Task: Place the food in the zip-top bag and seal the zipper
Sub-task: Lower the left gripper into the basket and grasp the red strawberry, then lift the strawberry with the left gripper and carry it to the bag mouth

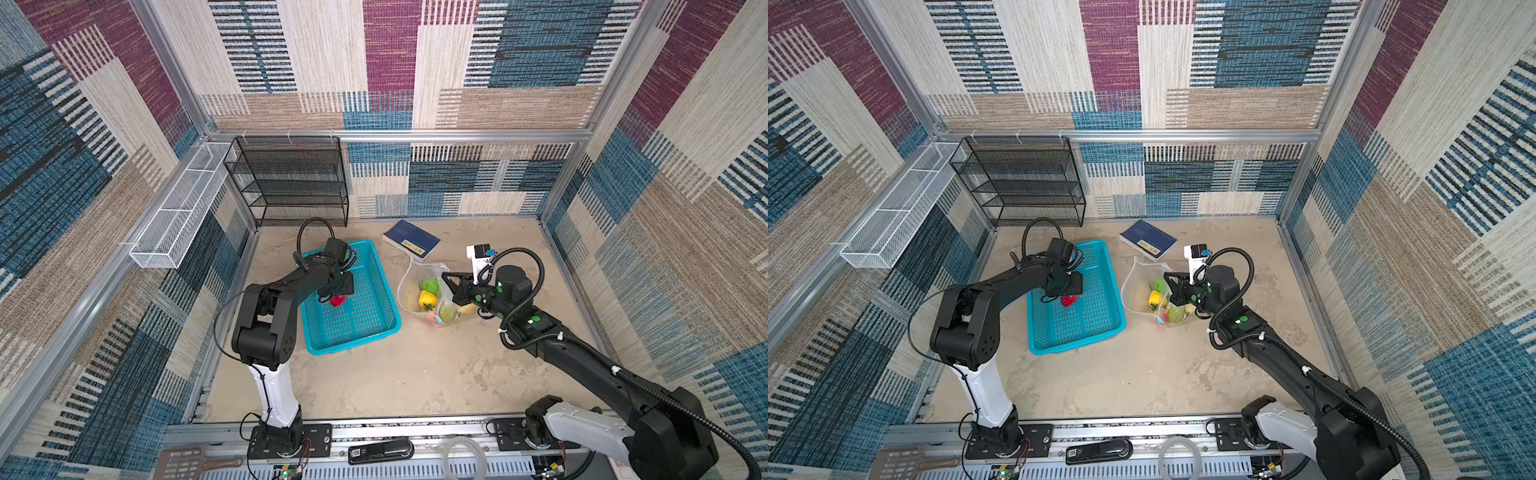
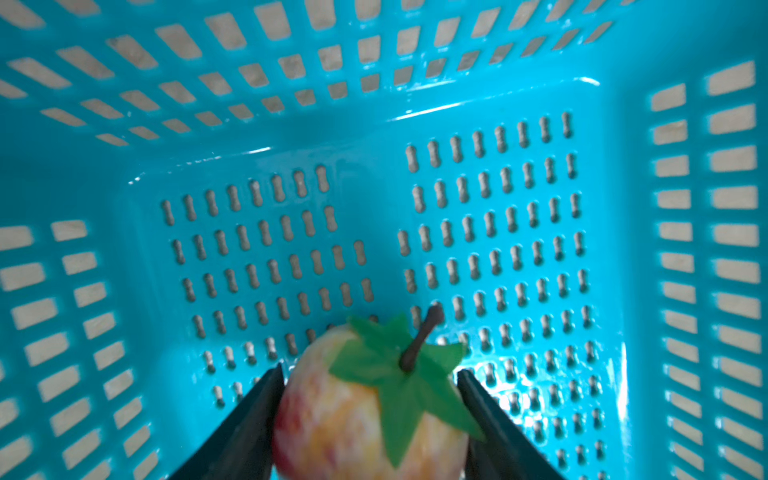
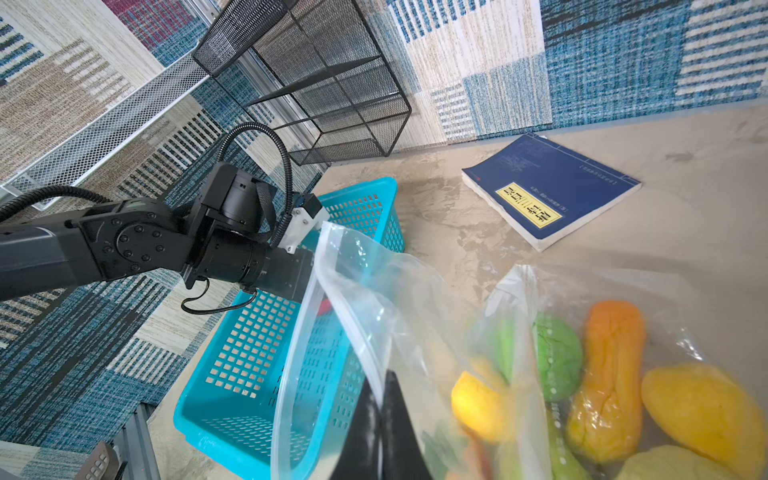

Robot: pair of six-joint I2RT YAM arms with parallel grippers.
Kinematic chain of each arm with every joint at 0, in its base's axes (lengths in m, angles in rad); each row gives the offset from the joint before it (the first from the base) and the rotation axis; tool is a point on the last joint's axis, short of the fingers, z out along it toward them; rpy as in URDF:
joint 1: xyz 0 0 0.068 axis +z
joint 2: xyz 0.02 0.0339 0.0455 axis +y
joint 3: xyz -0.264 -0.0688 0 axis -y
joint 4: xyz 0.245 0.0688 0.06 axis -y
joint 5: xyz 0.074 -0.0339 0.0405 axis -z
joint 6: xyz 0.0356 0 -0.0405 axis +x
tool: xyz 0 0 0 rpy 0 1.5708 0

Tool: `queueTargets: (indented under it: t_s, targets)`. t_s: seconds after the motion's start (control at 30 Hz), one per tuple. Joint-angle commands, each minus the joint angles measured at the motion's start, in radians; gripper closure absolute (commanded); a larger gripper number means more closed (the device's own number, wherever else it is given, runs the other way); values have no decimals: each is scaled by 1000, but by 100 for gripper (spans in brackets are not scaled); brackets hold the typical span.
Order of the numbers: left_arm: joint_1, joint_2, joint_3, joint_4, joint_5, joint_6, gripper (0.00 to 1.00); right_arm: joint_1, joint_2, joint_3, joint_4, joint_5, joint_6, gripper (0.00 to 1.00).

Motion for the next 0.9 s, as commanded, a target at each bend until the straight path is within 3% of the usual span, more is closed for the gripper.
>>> queueTargets:
  t_s: [0.0,0.47,0.7,0.87]
  targets:
    - [-4,7,-2,-8,-18,-48,26,1,-4,-2,11,4,5,100]
    - [-5,50,20,-5,-18,-31,27,1,-8,-2,7,8,6,100]
    - [-7,31,17,-3,-17,-21,45,1,-14,-3,2,11,4,100]
    - [-11,-38,-9,0,-24,-14,47,1,-9,-5,10,5,8,100]
